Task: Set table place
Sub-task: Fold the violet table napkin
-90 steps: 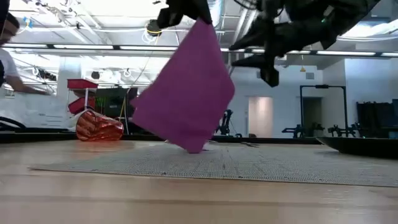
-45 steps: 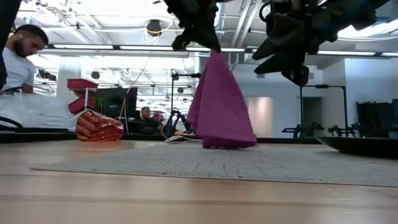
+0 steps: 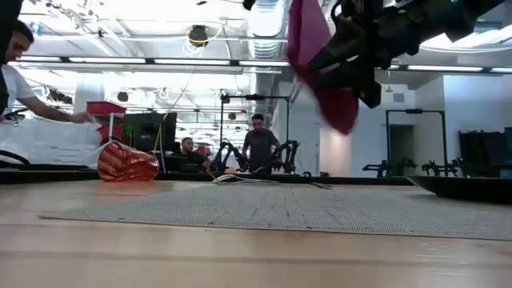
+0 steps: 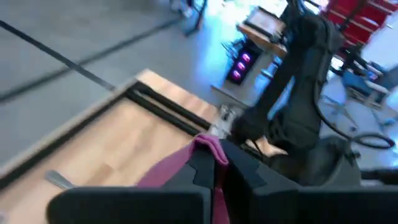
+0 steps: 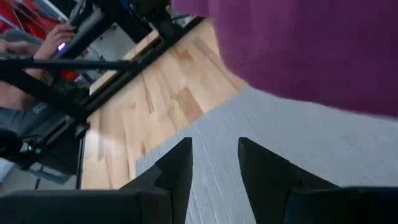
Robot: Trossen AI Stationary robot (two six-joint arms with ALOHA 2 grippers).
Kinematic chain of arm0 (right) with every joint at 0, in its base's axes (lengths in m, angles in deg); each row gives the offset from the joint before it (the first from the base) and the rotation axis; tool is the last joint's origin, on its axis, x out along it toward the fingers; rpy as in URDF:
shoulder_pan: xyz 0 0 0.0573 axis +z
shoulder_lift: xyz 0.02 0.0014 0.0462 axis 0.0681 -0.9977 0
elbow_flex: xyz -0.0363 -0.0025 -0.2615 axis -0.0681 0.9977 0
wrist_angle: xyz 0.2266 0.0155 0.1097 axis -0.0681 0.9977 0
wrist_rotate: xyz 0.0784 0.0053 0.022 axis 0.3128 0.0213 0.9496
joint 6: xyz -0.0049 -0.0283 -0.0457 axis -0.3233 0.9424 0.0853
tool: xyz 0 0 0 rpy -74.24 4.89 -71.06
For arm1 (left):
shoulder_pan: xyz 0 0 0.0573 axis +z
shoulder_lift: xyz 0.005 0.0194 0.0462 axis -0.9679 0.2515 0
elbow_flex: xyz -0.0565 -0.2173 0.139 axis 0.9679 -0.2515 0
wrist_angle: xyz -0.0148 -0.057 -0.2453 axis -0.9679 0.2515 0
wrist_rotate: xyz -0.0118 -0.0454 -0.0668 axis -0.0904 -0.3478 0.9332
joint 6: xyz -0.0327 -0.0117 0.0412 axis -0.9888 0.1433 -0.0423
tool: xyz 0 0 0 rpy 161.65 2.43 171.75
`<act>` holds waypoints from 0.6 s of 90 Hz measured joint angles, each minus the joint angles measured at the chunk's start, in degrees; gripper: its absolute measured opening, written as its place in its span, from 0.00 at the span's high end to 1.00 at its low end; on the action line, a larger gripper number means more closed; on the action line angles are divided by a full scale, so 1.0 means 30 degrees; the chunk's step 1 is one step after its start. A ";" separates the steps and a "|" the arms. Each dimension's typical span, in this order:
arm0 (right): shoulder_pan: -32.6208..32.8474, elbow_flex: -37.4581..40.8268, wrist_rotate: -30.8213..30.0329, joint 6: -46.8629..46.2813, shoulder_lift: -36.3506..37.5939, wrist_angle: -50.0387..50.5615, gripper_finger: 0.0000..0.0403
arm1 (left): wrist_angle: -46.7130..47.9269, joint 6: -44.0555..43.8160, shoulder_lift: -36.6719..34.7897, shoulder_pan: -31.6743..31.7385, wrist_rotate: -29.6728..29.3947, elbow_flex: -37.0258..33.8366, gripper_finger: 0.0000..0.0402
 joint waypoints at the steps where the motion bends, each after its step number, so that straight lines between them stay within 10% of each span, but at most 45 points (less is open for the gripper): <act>1: -0.0061 0.0000 0.0001 0.0012 -0.0002 0.0007 0.71 | -0.0004 0.0008 0.0000 0.0002 -0.0014 0.0034 1.00; 54: -0.4611 -0.0198 0.0392 0.1271 0.0146 -0.1184 0.71 | 0.2615 -0.0645 0.0003 -0.1036 -0.0440 0.0112 1.00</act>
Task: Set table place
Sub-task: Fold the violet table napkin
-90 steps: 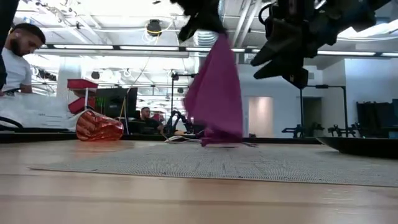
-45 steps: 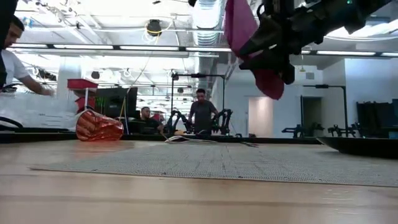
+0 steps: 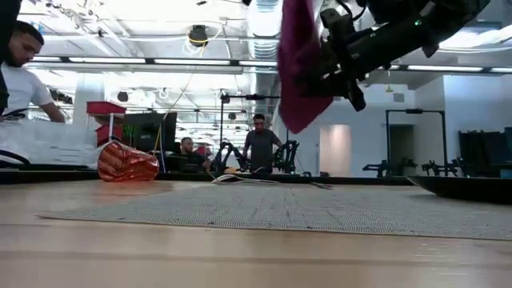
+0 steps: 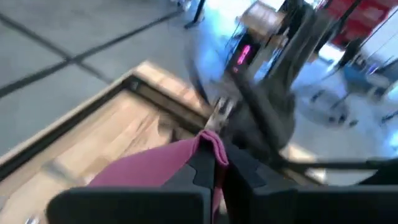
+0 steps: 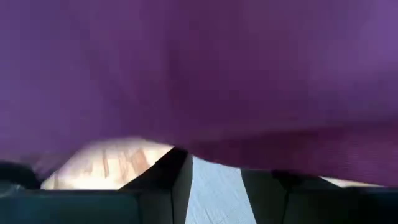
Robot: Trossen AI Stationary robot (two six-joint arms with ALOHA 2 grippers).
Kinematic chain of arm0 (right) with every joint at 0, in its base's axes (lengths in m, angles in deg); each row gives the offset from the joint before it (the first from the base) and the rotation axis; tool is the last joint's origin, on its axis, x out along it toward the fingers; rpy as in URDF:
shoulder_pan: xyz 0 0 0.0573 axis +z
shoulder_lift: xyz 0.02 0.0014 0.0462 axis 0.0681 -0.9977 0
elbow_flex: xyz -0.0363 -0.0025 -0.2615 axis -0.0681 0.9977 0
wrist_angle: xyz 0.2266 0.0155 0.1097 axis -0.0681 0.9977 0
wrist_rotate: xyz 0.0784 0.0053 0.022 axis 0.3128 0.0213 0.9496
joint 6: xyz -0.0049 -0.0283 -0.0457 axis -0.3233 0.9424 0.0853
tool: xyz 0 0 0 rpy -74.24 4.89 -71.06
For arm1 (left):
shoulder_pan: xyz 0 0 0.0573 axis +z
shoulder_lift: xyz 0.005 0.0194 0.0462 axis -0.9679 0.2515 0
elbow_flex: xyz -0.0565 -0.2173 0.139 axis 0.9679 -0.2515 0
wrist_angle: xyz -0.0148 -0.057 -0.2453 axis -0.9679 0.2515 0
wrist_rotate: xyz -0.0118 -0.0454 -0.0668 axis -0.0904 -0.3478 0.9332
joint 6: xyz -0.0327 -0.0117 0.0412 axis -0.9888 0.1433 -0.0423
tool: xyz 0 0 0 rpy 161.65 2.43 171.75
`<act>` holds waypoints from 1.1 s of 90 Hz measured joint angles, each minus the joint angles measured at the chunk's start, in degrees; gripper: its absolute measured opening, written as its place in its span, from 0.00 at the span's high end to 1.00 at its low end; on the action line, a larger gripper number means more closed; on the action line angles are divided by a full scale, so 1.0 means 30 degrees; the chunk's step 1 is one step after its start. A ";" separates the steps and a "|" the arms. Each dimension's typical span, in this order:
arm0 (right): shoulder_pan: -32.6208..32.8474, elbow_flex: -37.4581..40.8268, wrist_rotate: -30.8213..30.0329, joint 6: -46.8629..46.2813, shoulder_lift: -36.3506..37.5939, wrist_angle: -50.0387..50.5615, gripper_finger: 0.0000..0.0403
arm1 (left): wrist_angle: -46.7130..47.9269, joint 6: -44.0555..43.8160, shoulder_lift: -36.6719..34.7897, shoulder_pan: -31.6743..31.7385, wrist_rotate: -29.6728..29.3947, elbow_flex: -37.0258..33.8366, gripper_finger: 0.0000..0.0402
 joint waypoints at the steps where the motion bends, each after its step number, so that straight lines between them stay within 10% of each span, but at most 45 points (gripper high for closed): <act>1: -0.0040 -0.0024 0.0069 0.0035 0.0006 -0.0002 0.71 | 0.0237 -0.0035 0.0004 -0.0053 -0.0092 0.0000 1.00; 43: -0.0817 -0.0188 0.0891 0.0351 0.0109 0.0374 0.71 | 0.3707 -0.2619 0.0006 -0.2496 -0.1231 -0.1219 1.00; 76: -0.0149 -0.0217 0.1895 -0.0409 -0.2687 -0.0055 0.71 | -0.2310 -0.6755 0.0048 -0.3789 -0.2864 -0.8500 1.00; 99: -0.0540 -0.0290 0.3649 -0.1138 -0.6412 -0.2616 0.71 | 0.0024 -0.8085 0.0048 -0.2914 -0.2801 -1.1305 1.00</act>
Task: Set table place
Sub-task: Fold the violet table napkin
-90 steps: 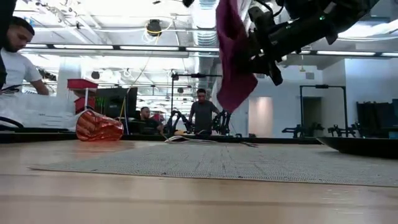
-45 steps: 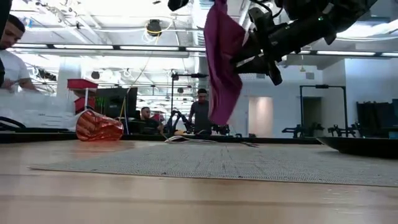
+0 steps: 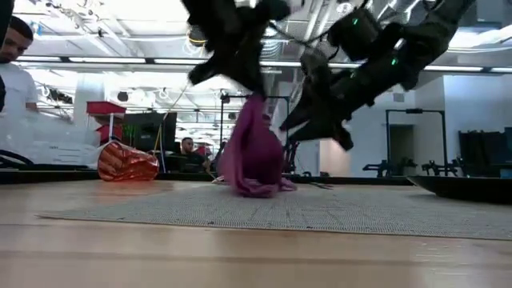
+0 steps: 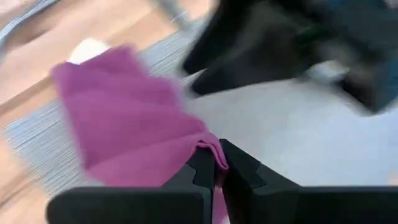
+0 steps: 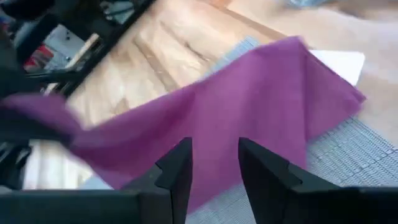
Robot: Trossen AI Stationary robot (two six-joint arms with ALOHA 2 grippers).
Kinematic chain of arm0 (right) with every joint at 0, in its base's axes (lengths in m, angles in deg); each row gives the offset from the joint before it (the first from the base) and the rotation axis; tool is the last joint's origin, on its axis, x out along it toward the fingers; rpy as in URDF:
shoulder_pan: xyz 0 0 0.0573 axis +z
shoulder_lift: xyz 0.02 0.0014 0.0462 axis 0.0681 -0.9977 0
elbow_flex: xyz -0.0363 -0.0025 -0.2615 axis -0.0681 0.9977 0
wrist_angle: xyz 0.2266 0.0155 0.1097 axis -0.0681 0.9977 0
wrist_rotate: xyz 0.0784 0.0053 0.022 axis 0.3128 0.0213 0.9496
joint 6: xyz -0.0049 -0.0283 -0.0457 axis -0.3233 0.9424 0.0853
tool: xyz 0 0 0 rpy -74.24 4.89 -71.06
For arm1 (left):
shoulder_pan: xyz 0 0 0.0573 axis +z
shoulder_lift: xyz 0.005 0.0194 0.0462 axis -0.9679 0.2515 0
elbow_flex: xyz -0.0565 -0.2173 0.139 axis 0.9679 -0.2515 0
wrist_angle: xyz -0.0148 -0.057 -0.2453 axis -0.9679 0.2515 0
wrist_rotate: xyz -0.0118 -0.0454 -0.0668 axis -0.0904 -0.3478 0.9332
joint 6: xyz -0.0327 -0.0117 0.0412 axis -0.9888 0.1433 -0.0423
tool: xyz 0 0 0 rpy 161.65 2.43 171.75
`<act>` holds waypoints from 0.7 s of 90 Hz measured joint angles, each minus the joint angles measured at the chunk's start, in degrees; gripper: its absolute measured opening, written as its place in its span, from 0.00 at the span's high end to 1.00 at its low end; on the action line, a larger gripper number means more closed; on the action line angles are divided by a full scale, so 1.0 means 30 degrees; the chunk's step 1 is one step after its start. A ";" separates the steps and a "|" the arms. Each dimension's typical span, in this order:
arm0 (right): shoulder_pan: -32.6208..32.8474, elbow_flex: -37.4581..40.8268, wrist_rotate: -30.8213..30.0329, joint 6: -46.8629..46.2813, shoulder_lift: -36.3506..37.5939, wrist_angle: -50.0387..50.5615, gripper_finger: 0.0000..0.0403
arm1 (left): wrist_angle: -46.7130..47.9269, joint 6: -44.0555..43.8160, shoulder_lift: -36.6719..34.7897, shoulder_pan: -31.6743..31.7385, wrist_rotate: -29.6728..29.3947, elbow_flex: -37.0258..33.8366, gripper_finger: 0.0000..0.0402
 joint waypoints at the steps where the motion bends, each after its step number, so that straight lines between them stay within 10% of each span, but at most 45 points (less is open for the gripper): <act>1: -0.0084 -0.0052 0.0165 0.0004 -0.0087 0.0009 0.71 | 0.0236 0.0000 0.0000 0.0025 0.0021 -0.0036 1.00; 63: -0.4376 -0.0925 0.7637 0.1553 -0.0836 0.5225 0.60 | 0.1831 0.1158 -0.0131 0.0790 0.0095 -0.0090 1.00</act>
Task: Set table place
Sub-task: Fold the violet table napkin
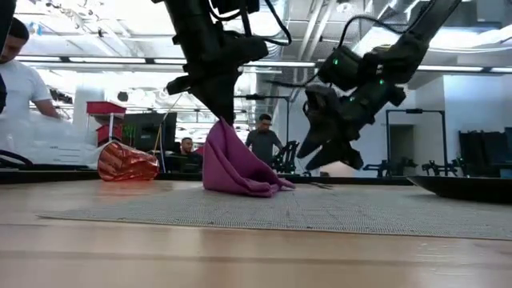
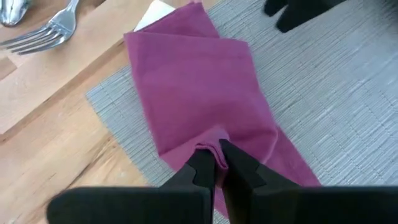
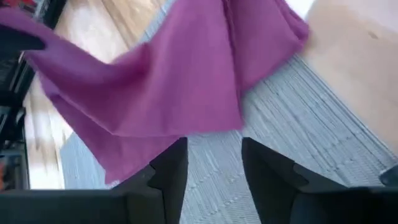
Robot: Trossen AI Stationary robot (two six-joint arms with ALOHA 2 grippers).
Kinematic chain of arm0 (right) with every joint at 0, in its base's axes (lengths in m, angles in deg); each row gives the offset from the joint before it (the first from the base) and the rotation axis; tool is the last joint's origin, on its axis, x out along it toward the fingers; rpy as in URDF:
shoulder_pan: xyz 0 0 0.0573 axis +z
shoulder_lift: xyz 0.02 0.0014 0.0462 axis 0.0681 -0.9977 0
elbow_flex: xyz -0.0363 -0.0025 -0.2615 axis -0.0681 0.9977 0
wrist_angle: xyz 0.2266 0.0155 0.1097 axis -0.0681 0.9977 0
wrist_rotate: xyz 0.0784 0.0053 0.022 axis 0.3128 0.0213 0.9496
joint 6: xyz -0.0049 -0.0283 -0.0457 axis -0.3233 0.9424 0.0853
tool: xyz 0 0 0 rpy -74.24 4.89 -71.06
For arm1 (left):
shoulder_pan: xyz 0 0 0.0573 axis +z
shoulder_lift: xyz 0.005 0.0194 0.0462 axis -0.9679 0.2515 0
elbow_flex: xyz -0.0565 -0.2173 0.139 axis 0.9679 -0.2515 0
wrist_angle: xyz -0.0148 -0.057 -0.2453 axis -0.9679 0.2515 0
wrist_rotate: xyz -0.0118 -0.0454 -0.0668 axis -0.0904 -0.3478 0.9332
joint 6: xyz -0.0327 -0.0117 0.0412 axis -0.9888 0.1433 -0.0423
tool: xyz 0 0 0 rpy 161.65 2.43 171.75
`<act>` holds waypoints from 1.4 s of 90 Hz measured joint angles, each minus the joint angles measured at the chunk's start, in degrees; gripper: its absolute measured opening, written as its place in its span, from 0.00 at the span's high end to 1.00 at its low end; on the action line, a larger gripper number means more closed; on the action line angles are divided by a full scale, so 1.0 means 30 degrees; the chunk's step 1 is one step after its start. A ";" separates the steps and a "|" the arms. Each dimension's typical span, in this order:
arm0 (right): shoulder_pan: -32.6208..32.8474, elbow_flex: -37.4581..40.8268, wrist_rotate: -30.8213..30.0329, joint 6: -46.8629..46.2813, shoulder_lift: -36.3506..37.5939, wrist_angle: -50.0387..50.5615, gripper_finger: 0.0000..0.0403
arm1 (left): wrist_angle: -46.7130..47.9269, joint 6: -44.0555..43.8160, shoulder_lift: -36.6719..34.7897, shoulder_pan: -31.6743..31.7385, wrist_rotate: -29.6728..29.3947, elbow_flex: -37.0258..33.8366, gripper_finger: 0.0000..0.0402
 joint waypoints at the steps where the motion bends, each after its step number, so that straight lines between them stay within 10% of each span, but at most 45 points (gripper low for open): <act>1: -0.0073 0.0000 0.0201 -0.0002 -0.0090 -0.0108 0.59 | -0.0033 0.0004 0.0000 -0.0003 0.0000 0.0000 1.00; 126: 0.0614 -0.2255 0.0922 0.0628 -0.4387 -0.2106 0.64 | -0.1279 0.0758 -0.0022 -0.0092 0.0523 0.0015 1.00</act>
